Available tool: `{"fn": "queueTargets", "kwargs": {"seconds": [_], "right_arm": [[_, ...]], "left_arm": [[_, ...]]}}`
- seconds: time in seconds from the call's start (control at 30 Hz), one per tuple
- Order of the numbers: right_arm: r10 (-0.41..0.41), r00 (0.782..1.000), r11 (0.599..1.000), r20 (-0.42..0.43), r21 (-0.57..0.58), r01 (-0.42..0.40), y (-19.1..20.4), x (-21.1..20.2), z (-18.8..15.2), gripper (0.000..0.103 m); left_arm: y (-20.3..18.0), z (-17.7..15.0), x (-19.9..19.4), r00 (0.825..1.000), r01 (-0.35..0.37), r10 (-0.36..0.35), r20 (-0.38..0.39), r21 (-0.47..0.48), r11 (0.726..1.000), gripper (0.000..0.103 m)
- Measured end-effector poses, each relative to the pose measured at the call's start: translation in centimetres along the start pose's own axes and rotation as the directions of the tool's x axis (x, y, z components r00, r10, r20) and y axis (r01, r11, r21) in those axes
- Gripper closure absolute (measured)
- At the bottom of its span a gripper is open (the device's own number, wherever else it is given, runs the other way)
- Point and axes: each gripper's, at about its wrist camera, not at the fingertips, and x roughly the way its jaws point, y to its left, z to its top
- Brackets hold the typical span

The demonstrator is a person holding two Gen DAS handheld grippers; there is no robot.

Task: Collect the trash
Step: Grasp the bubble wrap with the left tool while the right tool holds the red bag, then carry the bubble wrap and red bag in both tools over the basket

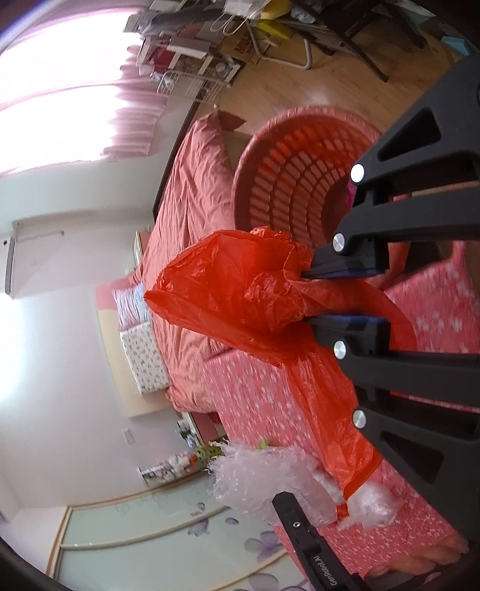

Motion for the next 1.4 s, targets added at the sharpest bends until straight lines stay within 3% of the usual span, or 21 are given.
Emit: {"fn": "queueTargets", "kwargs": {"seconds": [0.27, 0.7, 1.17, 1.4], "right_arm": [[-0.059, 0.998, 0.997, -0.001, 0.057, 0.059, -4.2, 0.9, 0.0, 0.087], [-0.139, 0.99, 0.986, -0.014, 0.095, 0.14, -8.8, 3.3, -0.1, 0.087], [-0.178, 0.983, 0.977, -0.036, 0.115, 0.181, -11.1, 5.6, 0.1, 0.086], [-0.171, 0.984, 0.975, -0.053, 0.135, 0.177, -11.6, 6.6, 0.5, 0.079]], "left_arm": [[-3.4, -0.4, 2.9, 0.996, 0.086, -0.084, -0.043, 0.024, 0.996, 0.086], [-7.8, -0.8, 7.1, 0.984, 0.16, -0.152, -0.096, 0.074, 0.984, 0.086], [-9.8, -1.1, 9.9, 0.974, 0.192, -0.179, -0.138, 0.086, 0.978, 0.086], [-10.7, -1.1, 11.0, 0.971, 0.195, -0.179, -0.157, 0.093, 0.976, 0.086]]}}
